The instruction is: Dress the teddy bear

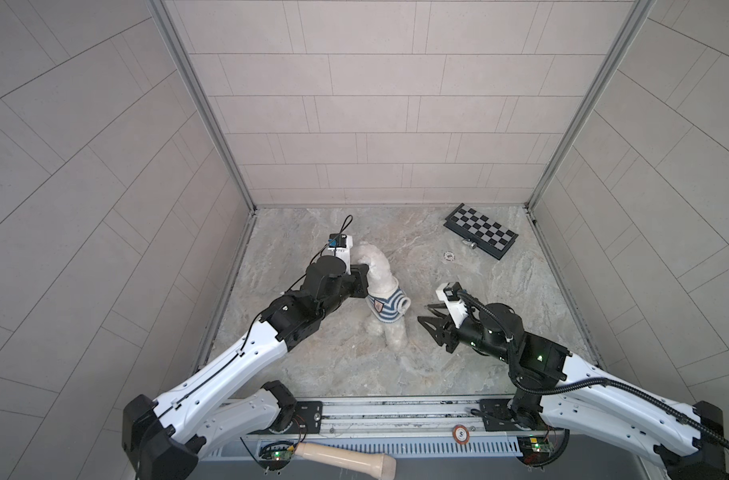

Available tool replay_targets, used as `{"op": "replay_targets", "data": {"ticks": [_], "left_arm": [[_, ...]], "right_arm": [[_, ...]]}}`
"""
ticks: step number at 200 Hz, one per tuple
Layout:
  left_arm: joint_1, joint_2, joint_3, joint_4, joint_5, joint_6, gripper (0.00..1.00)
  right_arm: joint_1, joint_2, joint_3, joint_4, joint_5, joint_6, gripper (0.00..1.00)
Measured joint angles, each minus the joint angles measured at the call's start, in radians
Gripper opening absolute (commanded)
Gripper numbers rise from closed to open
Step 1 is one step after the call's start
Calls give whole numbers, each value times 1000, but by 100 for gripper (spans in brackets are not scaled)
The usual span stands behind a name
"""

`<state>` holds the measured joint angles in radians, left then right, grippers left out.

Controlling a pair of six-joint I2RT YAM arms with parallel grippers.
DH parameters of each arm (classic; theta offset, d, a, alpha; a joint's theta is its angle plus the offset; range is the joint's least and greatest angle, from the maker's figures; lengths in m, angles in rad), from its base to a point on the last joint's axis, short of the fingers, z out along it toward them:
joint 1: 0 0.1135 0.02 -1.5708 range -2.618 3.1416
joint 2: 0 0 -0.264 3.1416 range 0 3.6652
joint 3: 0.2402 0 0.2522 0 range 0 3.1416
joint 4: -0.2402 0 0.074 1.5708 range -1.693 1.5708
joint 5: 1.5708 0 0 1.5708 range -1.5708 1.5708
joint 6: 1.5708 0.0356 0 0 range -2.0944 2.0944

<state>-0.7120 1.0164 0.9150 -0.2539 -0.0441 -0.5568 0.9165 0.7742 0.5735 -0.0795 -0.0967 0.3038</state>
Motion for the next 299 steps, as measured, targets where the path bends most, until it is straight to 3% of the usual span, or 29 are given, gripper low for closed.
{"op": "replay_targets", "data": {"ticks": [78,167,230,299], "left_arm": [[-10,20,77,-150,-38,-100,0],[-37,82,84,-161,-103,-197,0],[-37,102,83,-140,-101,-211,0],[-37,137,81,-102,-89,-223,0]], "right_arm": [[0,293,98,79,-4,-42,63],[0,588,211,172,-30,19,63],[-9,627,211,174,-15,48,54],[-30,700,231,176,-36,66,62]]}}
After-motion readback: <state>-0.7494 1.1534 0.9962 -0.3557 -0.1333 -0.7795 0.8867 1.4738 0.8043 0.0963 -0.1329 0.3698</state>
